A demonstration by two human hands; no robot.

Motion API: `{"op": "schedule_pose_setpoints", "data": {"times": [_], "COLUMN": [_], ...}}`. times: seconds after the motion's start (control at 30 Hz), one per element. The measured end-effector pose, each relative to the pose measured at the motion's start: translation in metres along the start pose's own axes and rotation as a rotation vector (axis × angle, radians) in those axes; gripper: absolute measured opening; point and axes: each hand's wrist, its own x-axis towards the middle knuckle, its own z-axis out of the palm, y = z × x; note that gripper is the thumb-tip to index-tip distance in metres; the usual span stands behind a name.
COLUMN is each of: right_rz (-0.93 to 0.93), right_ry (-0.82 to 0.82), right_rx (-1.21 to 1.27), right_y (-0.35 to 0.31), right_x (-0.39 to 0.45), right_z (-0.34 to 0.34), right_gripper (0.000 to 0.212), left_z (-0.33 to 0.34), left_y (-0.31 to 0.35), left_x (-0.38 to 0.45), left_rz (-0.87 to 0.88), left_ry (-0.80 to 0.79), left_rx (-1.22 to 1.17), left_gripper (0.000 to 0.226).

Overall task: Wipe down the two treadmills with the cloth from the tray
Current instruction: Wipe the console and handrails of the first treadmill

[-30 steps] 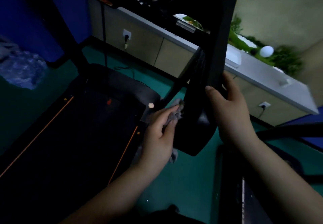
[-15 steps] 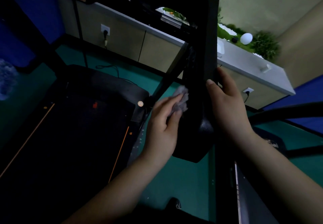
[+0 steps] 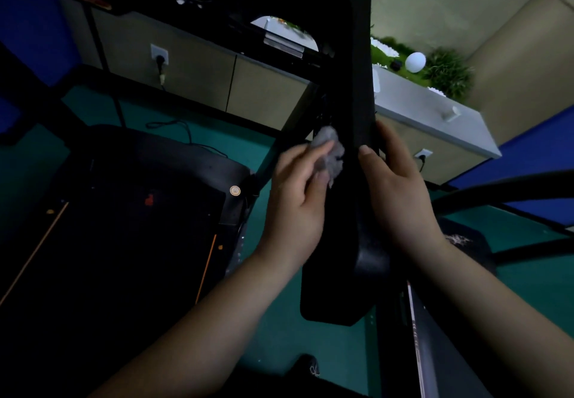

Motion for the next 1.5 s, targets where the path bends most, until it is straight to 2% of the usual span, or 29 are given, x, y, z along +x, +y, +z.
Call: {"op": "schedule_pose_setpoints", "data": {"times": [0.13,0.27,0.37,0.47,0.57,0.67,0.73,0.8,0.87,0.93,1.07,1.2,1.27,1.37,1.43,1.5], "right_rz": [-0.001,0.013,0.019,0.023,0.026,0.02,0.014,0.013,0.013,0.01,0.008,0.014,0.021,0.027,0.027,0.021], "right_ry": [0.019,0.006,-0.004,-0.003,0.004,0.019,0.022,0.023,0.022,0.021,0.015,0.017,0.018,0.01,0.012,0.009], "right_rx": [0.022,0.063,0.072,0.078,0.074,0.069,0.066,0.067,0.069,0.065,0.085,0.095,0.099,0.106,0.1,0.091], "right_y": [0.002,0.004,0.009,0.011,0.013,0.013,0.013,0.015,0.015,0.015,0.013,0.015,0.015,0.014,0.013,0.012], "right_x": [0.0,0.0,0.002,0.003,0.004,0.003,0.004,0.005,0.006,0.006,0.004,0.005,0.005,0.005,0.005,0.005], "right_z": [0.0,0.002,0.002,0.004,0.004,0.003,0.004,0.005,0.005,0.005,0.004,0.004,0.005,0.005,0.004,0.004], "right_gripper": [0.041,0.044,0.051,0.059,0.059,0.06,0.06,0.06,0.061,0.061,0.059,0.06,0.06,0.06,0.059,0.057], "left_z": [0.01,0.005,0.007,0.017,0.026,0.022,0.017,0.015,0.02,0.029,0.036,0.025,0.017,0.012,0.015,0.02], "left_y": [-0.021,-0.041,-0.026,-0.02,-0.039,-0.053,-0.045,-0.029,-0.019,-0.019,-0.032,-0.032,-0.03,-0.026,-0.029,-0.033], "left_x": [0.051,0.029,0.024,0.066,0.092,0.069,0.048,0.049,0.078,0.114,0.141,0.091,0.056,0.043,0.061,0.08], "left_rz": [-0.054,-0.165,-0.078,-0.01,-0.103,-0.28,-0.241,-0.116,-0.013,0.006,-0.193,-0.424,-0.468,-0.361,-0.272,-0.281], "left_ry": [-0.045,-0.027,-0.006,-0.043,-0.046,-0.024,-0.011,-0.014,-0.049,-0.076,-0.09,-0.032,-0.02,-0.009,-0.015,-0.014], "left_rx": [-0.012,0.016,-0.02,-0.002,-0.07,-0.066,-0.093,-0.123,-0.042,0.003,-0.135,-0.131,-0.142,-0.247,-0.179,-0.113], "left_gripper": [0.041,0.041,0.041,0.042,0.041,0.038,0.038,0.04,0.04,0.041,0.039,0.036,0.035,0.035,0.04,0.038]}}
